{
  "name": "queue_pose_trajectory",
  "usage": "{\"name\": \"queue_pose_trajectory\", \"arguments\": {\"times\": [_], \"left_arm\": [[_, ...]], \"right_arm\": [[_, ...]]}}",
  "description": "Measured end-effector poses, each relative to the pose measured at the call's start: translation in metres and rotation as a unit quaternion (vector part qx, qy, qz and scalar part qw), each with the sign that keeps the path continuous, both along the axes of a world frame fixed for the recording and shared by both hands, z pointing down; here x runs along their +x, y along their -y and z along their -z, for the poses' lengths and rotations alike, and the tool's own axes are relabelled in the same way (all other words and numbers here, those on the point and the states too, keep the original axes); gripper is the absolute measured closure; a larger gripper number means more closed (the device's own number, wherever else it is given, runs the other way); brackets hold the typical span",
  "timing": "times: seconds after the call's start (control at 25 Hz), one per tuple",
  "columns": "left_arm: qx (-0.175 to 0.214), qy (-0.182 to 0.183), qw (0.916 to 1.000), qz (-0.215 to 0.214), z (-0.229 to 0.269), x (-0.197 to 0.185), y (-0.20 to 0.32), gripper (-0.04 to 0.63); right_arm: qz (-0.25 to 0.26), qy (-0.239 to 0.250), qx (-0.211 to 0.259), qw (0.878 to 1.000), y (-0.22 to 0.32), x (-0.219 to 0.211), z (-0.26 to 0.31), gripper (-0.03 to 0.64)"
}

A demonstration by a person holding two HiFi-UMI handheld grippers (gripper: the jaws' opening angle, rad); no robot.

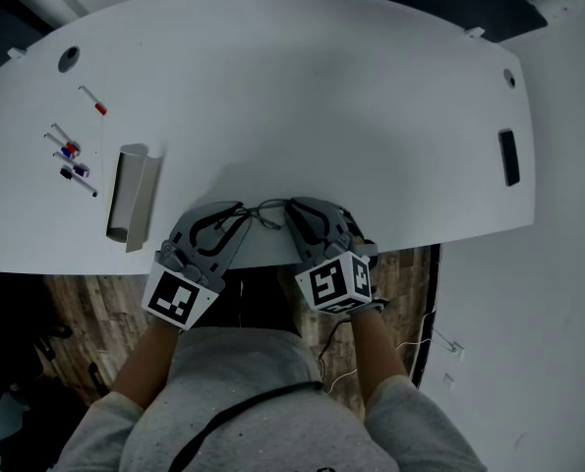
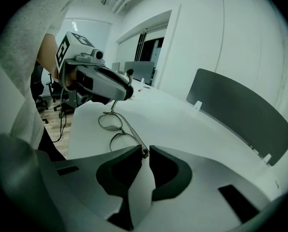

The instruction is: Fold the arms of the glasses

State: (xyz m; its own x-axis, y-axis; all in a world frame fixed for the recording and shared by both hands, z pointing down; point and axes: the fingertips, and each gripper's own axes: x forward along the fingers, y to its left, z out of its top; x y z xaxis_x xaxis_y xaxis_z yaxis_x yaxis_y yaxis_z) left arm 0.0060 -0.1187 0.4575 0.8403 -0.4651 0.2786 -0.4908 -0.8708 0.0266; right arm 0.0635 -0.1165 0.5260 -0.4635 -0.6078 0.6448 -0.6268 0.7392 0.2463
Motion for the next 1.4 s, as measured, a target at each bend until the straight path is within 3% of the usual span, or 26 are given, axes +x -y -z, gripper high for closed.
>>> {"name": "queue_pose_trajectory", "arguments": {"times": [0.56,1.0,1.4], "left_arm": [[-0.022,0.016,0.9996,-0.007,-0.017,0.012,0.0,0.529],[-0.037,0.096,0.9945,-0.023,-0.038,0.018,-0.001,0.529],[-0.045,0.179,0.9826,-0.019,-0.052,0.02,0.001,0.529]], "right_arm": [[0.001,0.012,0.004,1.0,0.002,-0.002,0.001,0.557],[0.007,0.017,0.009,1.0,0.004,-0.001,0.002,0.555],[0.013,0.013,0.011,1.0,0.003,-0.005,0.001,0.555]]}}
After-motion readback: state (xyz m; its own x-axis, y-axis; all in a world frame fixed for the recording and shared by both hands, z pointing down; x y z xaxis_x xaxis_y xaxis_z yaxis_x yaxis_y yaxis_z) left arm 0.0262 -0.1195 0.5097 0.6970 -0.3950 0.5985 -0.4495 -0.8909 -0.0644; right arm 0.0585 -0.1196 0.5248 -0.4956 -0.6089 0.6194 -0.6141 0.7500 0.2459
